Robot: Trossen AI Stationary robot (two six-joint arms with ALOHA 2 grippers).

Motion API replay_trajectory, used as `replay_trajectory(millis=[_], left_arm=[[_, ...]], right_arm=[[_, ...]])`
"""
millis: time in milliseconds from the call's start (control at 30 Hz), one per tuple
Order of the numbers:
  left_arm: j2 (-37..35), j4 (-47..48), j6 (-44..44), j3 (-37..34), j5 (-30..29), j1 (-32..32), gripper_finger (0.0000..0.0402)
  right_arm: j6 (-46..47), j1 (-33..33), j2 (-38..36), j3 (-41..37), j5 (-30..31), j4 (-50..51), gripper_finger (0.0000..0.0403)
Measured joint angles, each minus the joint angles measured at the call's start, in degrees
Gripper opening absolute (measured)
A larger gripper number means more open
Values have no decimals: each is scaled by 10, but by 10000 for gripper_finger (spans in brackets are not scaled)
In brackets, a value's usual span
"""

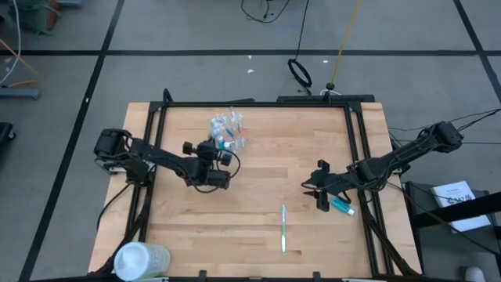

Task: Pick & Place toothbrushing station
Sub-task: Put the blue toothbrush into the transparent organizer

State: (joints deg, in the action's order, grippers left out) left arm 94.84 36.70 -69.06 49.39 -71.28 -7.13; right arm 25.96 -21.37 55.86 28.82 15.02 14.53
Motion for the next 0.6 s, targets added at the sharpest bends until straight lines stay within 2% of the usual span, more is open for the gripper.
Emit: replay_trajectory(millis=[367,467,600], left_arm=[[-1,-6,5,1,57,28,37],[-1,-4,21,1,77,34,64],[-7,0,42,1,86,40,124]], right_arm=[[3,0,0,0,0,0,173],[3,0,0,0,0,0,173],[3,0,0,0,0,0,173]])
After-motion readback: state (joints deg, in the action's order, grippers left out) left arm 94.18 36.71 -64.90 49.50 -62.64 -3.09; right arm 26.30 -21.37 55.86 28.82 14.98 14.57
